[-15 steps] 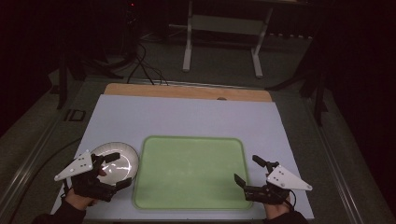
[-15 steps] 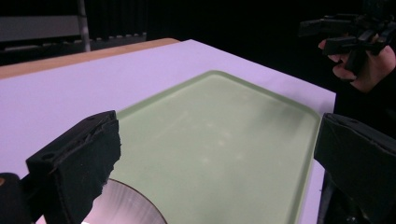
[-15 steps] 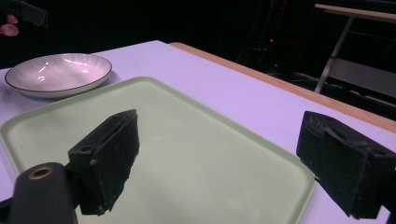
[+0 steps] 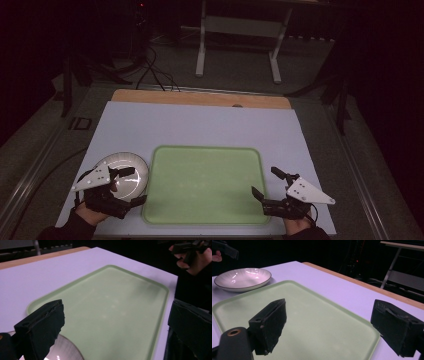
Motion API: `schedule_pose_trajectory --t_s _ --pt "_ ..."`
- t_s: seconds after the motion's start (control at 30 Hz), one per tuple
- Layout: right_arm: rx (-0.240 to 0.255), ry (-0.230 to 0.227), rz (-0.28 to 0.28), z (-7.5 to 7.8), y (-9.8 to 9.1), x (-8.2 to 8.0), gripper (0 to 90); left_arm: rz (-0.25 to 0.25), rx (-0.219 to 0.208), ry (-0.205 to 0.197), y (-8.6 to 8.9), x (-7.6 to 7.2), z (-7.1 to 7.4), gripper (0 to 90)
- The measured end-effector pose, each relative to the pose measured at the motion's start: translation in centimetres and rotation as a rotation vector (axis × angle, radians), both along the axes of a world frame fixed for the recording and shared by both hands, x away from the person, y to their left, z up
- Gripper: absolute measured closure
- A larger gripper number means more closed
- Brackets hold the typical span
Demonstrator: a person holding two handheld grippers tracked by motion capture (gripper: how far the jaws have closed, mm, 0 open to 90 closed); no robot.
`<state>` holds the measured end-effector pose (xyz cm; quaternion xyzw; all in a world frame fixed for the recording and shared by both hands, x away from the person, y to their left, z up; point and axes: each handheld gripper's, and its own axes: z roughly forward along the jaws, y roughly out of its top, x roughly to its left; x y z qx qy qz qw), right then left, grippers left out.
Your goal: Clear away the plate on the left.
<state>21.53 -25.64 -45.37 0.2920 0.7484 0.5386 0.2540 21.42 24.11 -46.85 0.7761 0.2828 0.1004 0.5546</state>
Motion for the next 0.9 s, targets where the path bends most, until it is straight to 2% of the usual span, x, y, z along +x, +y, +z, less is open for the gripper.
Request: schedule_pose_trajectory --t_s 0.13,0.23,0.33,0.43,0.57,0.9 --pt "-0.002 -0.003 0.008 0.1 0.1 -0.2 13.0 -0.024 0.009 -0.031 -0.6 -0.5 0.5 0.2" --pt "0.001 -0.001 0.011 0.1 0.1 -0.3 13.0 -0.051 -0.015 -0.047 -1.0 -0.7 1.1 0.2" --pt "0.011 -0.005 0.013 0.2 -0.1 -0.7 13.0 -0.066 -0.008 -0.068 -1.4 -0.9 1.6 0.3" --pt "0.020 -0.011 0.008 0.4 -0.3 -0.9 13.0 -0.075 -0.006 -0.071 -1.6 -0.9 1.9 0.3" --pt "0.016 -0.011 0.008 0.3 -0.1 -0.9 12.9 -0.095 0.005 -0.077 -2.0 -0.9 3.1 0.3" --pt "0.005 -0.016 0.014 0.4 0.3 -0.9 13.0 -0.100 0.032 -0.102 -1.9 -0.4 5.6 0.7"
